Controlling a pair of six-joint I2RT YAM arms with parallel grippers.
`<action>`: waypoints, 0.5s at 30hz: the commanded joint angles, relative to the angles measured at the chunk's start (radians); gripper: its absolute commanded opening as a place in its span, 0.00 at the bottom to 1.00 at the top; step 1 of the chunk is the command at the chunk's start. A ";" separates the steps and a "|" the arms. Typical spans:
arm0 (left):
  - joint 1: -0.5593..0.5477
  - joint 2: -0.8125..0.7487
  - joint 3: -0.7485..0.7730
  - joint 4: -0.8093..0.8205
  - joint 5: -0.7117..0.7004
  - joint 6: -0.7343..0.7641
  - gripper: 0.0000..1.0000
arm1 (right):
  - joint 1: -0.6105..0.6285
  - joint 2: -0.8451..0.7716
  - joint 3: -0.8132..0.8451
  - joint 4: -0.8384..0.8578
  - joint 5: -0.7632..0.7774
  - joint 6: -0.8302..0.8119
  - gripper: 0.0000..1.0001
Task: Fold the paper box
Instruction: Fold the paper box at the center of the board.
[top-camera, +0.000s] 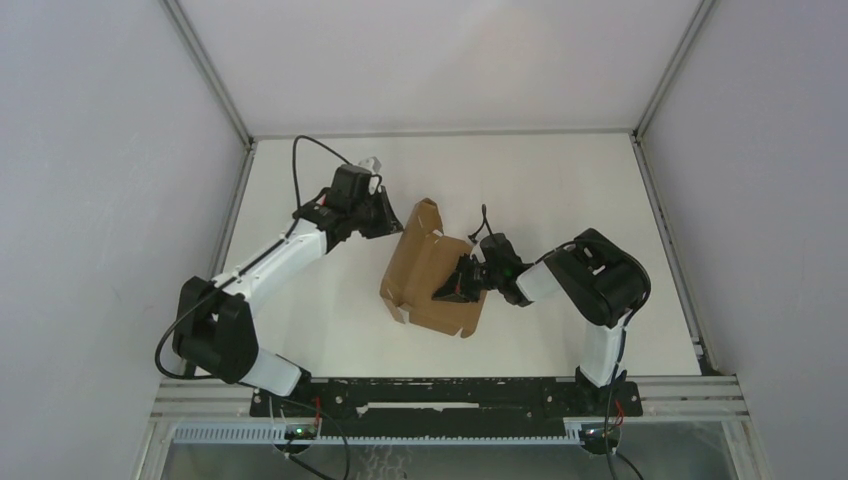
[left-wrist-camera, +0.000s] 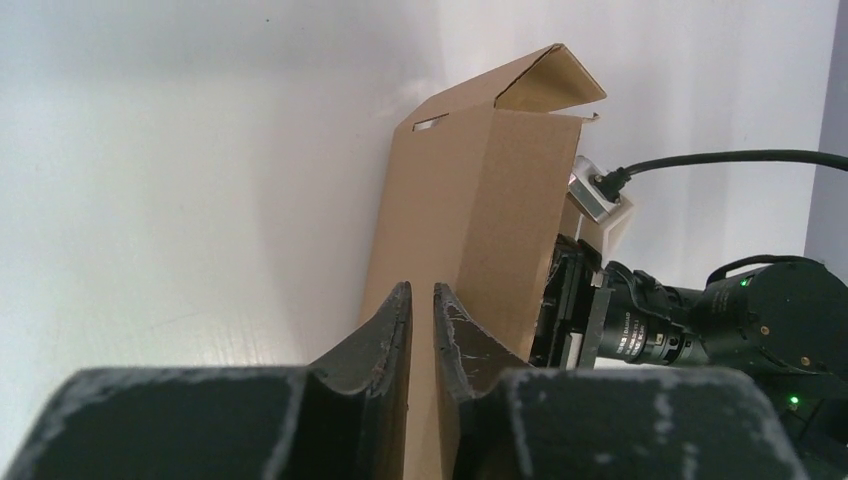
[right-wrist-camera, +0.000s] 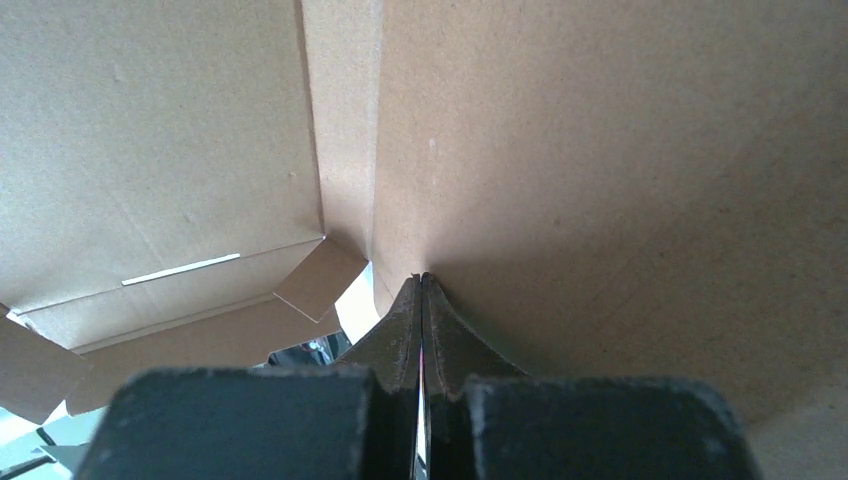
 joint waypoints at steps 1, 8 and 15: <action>-0.015 -0.011 0.055 0.022 0.001 0.000 0.19 | -0.005 0.038 -0.017 -0.015 0.045 -0.022 0.00; -0.028 -0.014 0.056 0.029 0.004 -0.003 0.21 | -0.007 0.045 -0.017 -0.004 0.039 -0.020 0.00; -0.035 -0.031 0.061 0.032 0.008 -0.006 0.29 | -0.009 0.054 -0.017 0.004 0.032 -0.020 0.00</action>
